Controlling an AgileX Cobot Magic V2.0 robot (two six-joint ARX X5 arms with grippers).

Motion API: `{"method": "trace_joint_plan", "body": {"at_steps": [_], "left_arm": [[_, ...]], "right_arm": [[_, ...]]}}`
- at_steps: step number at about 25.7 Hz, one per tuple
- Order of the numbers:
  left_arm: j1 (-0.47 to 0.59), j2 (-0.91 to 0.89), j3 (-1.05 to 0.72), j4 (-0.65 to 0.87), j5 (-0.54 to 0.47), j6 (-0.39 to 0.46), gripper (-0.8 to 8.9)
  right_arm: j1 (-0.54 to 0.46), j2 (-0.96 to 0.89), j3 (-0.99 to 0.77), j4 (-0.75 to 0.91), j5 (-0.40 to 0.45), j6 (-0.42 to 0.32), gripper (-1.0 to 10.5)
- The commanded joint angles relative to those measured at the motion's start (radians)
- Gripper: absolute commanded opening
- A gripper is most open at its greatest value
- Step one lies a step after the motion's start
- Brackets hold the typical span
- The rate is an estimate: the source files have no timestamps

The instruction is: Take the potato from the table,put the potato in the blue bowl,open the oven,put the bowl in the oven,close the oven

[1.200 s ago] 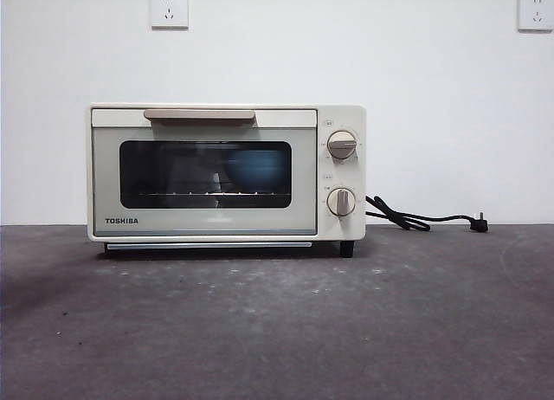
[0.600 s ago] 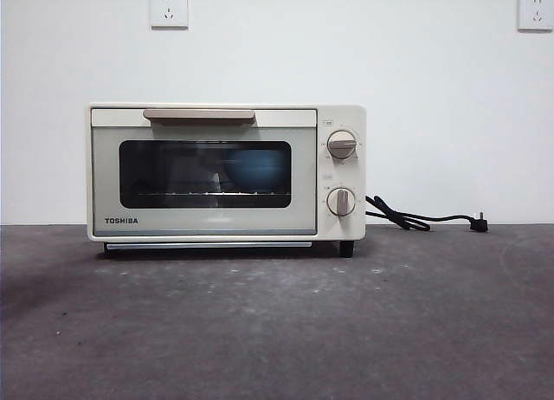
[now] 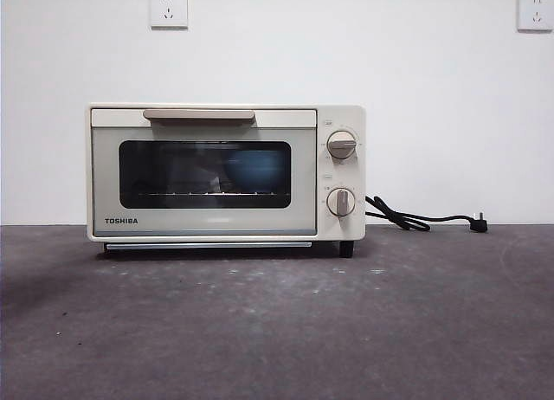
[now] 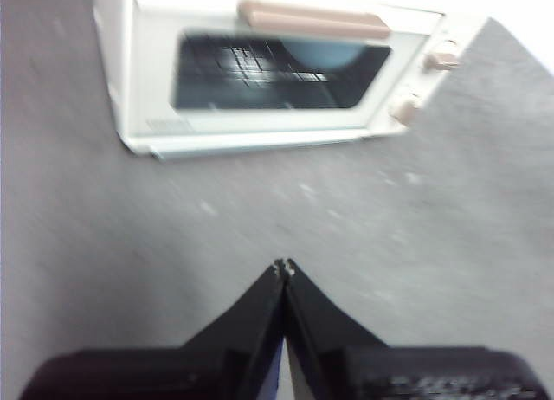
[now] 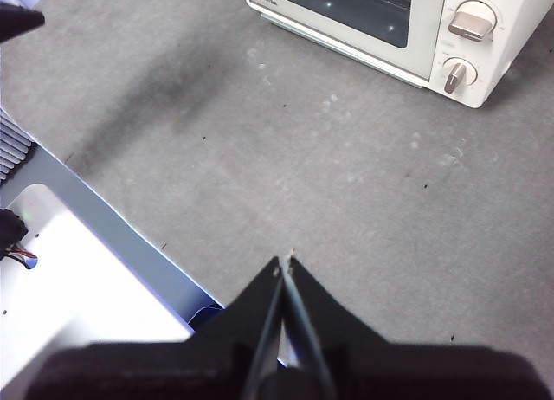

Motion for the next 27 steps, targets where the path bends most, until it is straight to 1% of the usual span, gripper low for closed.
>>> {"method": "trace_joint_plan", "body": {"at_steps": [1, 3, 4, 6, 7, 11, 14, 19, 27], "left_arm": [[-0.004, -0.04, 0.0, 0.076, -0.139, 0.18, -0.04], [0.012, -0.088, -0.013, 0.157, -0.246, 0.209, -0.04], [0.023, -0.116, -0.032, 0.204, -0.278, 0.216, -0.04], [0.043, -0.182, -0.12, 0.348, -0.347, 0.229, -0.04], [0.05, -0.217, -0.192, 0.441, -0.371, 0.229, -0.04], [0.056, -0.309, -0.379, 0.613, -0.369, 0.228, -0.04], [0.056, -0.381, -0.501, 0.653, -0.369, 0.224, -0.04], [0.056, -0.459, -0.639, 0.655, -0.37, 0.221, -0.04], [0.056, -0.53, -0.76, 0.65, -0.369, 0.22, -0.04]], "right_arm": [[0.001, 0.001, 0.001, 0.003, 0.003, -0.001, 0.0], [0.001, 0.001, 0.001, 0.003, 0.003, -0.001, 0.0], [0.001, 0.001, 0.001, 0.003, 0.003, -0.001, 0.0], [0.001, 0.001, 0.001, 0.003, 0.003, -0.001, 0.0], [0.001, 0.001, 0.001, 0.003, 0.003, -0.001, 0.0], [0.001, 0.0, 0.001, 0.002, 0.003, -0.001, 0.0], [0.001, 0.0, 0.001, 0.002, 0.003, -0.001, 0.0], [0.001, 0.0, 0.001, 0.002, 0.003, -0.001, 0.0], [0.001, -0.005, 0.001, 0.002, 0.003, -0.001, 0.0]]}}
